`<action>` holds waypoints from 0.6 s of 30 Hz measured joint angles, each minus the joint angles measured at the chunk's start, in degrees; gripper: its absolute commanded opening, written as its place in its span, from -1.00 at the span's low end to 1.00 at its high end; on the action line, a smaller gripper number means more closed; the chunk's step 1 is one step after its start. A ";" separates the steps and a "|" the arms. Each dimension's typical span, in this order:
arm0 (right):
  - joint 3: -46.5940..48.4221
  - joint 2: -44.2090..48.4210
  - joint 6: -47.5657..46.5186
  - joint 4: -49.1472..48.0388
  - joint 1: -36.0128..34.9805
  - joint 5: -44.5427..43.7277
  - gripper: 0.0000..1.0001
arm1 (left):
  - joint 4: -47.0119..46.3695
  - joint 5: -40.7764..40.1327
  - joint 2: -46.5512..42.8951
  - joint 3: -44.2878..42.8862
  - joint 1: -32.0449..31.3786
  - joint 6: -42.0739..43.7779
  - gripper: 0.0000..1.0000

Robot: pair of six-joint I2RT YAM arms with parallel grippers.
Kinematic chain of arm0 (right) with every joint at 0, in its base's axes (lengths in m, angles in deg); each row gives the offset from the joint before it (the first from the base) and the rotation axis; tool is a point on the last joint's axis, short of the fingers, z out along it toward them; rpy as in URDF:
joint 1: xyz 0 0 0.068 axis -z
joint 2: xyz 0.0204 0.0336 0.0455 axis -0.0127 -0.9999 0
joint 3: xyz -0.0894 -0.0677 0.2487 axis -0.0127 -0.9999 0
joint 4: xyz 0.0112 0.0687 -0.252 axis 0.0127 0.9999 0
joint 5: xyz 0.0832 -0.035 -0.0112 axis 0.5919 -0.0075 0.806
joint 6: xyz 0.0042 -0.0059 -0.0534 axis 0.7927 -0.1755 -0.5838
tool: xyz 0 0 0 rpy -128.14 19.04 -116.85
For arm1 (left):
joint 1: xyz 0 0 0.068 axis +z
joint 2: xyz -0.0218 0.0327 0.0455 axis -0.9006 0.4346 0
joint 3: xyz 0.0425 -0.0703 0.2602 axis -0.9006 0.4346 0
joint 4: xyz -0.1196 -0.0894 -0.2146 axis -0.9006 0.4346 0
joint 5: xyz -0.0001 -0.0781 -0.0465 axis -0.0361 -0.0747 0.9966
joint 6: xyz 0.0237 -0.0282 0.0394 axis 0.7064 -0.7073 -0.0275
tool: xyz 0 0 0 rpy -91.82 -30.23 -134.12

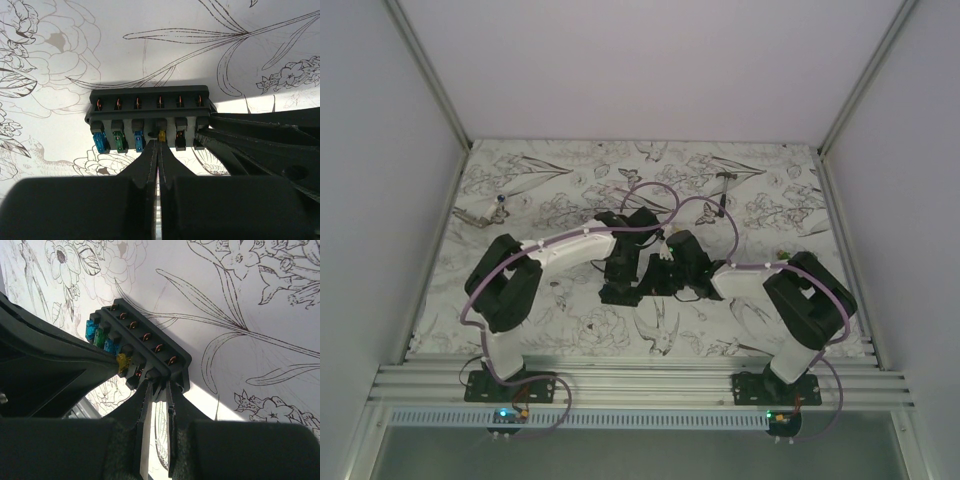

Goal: Snap on the fuse box
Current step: Install the fuse at the fuse box base.

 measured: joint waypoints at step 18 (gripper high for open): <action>1.79 5.77 -7.04 13.18 -1.33 -7.19 -0.54 | -8.74 -3.39 -16.74 11.26 -1.79 0.87 -0.13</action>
